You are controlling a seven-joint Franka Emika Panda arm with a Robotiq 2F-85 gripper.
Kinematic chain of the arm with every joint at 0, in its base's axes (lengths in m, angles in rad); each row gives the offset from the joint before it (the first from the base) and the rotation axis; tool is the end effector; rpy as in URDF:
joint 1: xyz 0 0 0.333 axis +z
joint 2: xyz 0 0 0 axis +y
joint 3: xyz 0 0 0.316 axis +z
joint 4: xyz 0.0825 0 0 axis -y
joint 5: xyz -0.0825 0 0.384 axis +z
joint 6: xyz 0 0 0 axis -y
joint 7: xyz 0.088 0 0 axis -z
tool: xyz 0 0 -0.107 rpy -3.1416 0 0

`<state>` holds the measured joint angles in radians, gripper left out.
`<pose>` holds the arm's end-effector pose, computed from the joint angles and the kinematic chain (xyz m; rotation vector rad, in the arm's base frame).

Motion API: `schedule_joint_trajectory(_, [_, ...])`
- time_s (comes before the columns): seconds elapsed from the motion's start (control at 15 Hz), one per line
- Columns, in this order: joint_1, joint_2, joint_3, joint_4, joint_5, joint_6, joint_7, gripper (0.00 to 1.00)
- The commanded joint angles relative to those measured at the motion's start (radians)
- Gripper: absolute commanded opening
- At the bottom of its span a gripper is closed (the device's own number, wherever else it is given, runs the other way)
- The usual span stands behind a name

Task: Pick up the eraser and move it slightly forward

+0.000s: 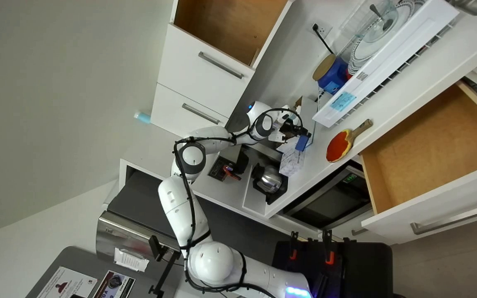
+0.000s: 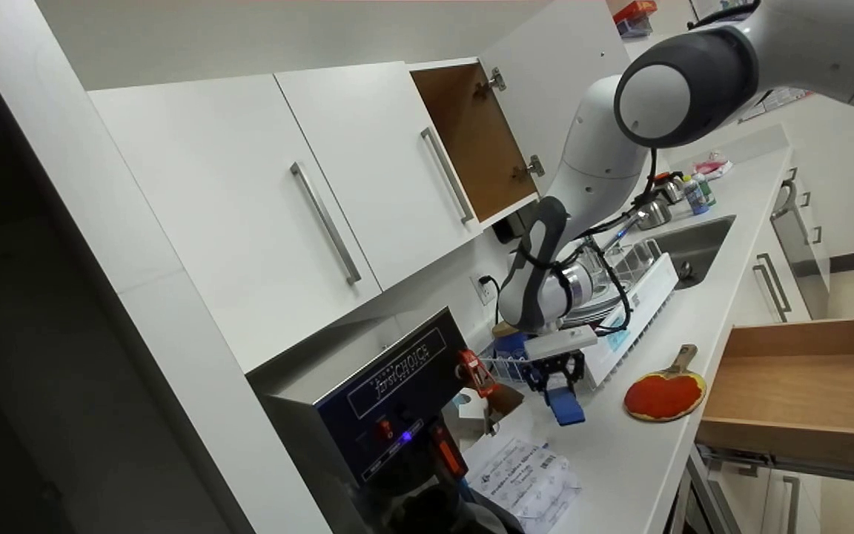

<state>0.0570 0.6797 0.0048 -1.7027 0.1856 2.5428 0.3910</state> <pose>0.6896 0.0400 0.2134 -2.8993 0.7027 -0.1927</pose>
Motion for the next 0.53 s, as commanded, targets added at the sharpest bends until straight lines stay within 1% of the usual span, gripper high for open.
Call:
schedule_joint_trajectory(0.0, [0.057, 0.054, -0.06, 0.072, 0.004, -0.049, 0.15, 0.31])
schedule_joint_trajectory(0.07, [0.064, 0.064, -0.07, 0.085, -0.001, -0.086, 0.171, 0.81])
schedule_joint_trajectory(0.13, [0.063, 0.072, -0.071, 0.091, 0.006, -0.085, 0.185, 0.82])
schedule_joint_trajectory(0.27, [0.063, 0.085, -0.071, 0.1, 0.019, -0.078, 0.218, 0.95])
schedule_joint_trajectory(0.33, [0.062, 0.09, -0.069, 0.105, 0.019, -0.075, 0.228, 1.0])
schedule_joint_trajectory(0.47, [0.063, 0.095, -0.069, 0.11, 0.014, -0.074, 0.247, 1.0])
